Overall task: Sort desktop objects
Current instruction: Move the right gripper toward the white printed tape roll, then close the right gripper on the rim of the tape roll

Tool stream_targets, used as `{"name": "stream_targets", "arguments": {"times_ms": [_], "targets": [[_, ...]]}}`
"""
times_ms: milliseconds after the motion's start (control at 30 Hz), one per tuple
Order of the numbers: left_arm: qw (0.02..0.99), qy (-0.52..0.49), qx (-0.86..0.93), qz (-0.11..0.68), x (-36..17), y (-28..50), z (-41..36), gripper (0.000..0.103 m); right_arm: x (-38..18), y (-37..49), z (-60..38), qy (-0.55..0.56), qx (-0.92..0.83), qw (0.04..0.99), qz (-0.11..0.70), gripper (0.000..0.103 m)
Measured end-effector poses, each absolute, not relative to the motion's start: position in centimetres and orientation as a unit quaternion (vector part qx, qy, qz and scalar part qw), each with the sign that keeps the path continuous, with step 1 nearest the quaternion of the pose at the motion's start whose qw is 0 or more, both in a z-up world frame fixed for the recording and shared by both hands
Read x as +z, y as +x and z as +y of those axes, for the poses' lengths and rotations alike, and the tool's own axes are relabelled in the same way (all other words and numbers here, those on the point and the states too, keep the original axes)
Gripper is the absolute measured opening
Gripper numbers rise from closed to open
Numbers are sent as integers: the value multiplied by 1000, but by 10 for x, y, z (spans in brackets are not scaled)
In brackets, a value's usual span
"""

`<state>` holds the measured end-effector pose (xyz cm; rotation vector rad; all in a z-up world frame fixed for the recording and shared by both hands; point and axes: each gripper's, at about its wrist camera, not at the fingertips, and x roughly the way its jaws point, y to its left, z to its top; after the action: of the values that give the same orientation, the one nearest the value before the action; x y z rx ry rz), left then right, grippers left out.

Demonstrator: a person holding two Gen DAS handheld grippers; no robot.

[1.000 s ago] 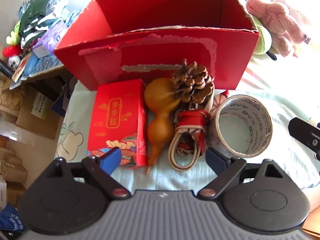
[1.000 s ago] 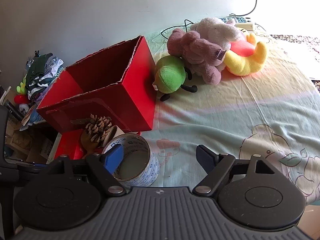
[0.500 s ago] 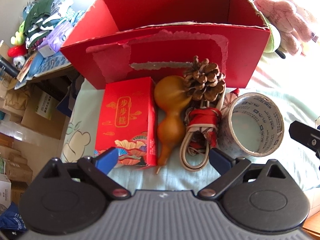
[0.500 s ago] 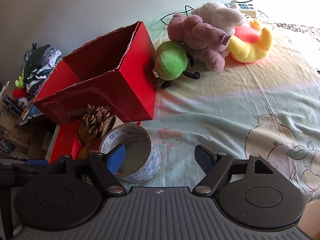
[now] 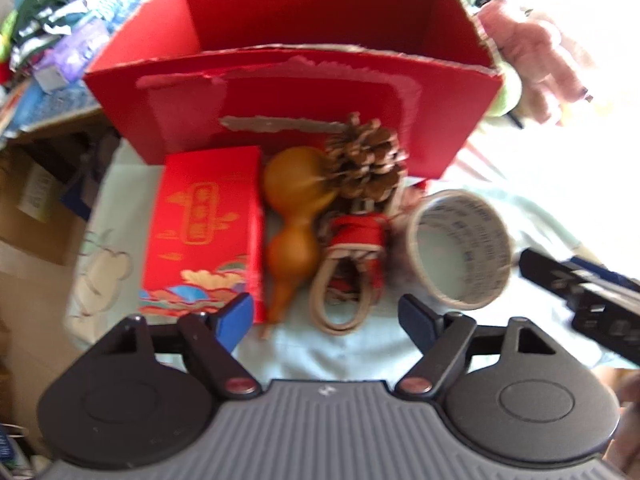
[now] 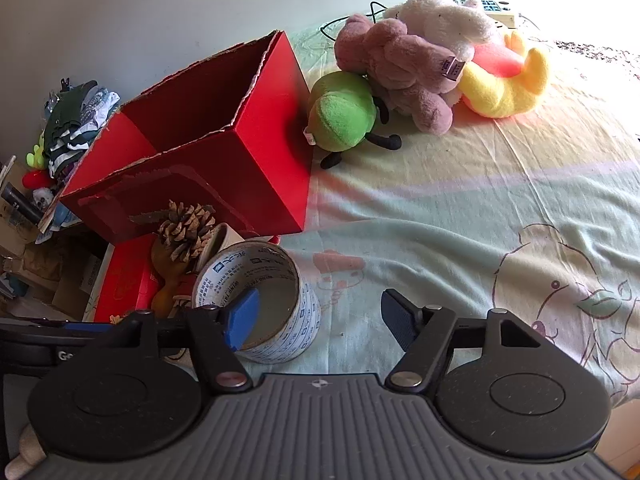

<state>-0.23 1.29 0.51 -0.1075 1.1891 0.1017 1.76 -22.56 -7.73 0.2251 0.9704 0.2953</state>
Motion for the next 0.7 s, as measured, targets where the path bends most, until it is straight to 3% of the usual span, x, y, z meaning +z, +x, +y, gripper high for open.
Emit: {"name": "stream_targets", "arguments": {"times_ms": [133, 233, 300, 567, 700], "targets": [[835, -75, 10, 545, 10, -1, 9, 77, -79, 21, -225, 107, 148, 867, 464, 57], [836, -67, -11, 545, 8, 3, -1, 66, -82, 24, -223, 102, 153, 868, 462, 50], [832, -64, -27, 550, 4, 7, -6, 52, -83, 26, -221, 98, 157, 868, 462, 46], [831, -69, -56, 549, 3, 16, -12, 46, -94, 37, -216, 105, 184, 853, 476, 27], [821, -66, -74, 562, -7, 23, -18, 29, -99, 43, -214, 102, 181, 852, 481, 20]]}}
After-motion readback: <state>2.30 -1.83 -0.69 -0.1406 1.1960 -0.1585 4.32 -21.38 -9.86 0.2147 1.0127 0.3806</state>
